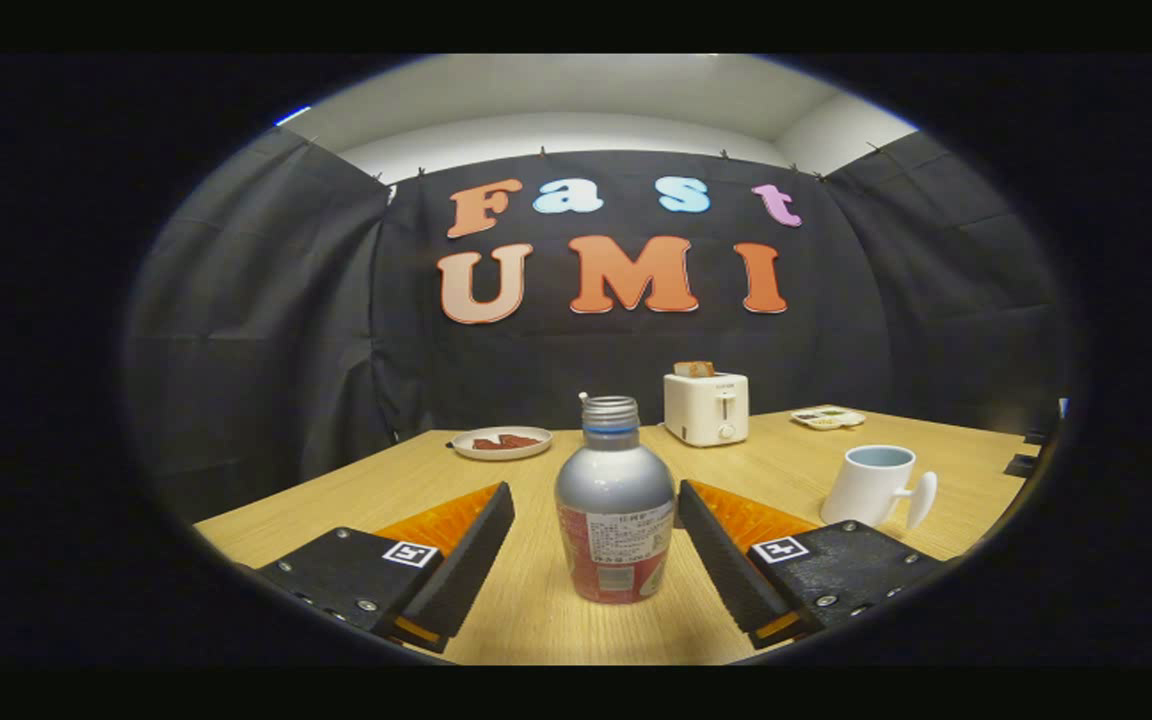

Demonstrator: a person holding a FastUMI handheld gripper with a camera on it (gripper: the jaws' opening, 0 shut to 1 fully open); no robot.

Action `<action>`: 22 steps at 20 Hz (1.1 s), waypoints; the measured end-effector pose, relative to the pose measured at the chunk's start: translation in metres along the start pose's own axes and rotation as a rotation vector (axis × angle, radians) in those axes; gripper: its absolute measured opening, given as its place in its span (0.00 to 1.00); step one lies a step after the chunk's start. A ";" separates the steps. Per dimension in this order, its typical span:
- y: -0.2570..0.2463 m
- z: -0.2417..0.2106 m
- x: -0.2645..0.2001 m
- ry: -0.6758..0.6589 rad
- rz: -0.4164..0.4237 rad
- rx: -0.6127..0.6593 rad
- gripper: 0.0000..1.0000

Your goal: Take the bottle from table, then pour the juice into the cup, finally place the bottle on the coaster

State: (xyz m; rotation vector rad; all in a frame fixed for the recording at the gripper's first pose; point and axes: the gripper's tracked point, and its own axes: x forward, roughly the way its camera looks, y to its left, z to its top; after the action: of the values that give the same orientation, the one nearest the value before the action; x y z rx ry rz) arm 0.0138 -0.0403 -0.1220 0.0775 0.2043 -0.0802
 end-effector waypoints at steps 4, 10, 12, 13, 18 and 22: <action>-0.004 -0.026 0.006 0.085 -0.012 -0.026 0.98; -0.007 -0.039 0.013 0.135 -0.018 -0.024 0.98; -0.010 -0.039 0.012 0.152 -0.021 -0.025 0.99; -0.011 -0.040 0.013 0.158 -0.022 -0.023 0.98; -0.012 -0.042 0.016 0.170 -0.037 -0.016 0.80; -0.010 -0.039 0.013 0.159 -0.036 -0.023 0.77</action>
State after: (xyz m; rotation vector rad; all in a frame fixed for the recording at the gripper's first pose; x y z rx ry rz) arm 0.0181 -0.0480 -0.1638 0.0572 0.3657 -0.1072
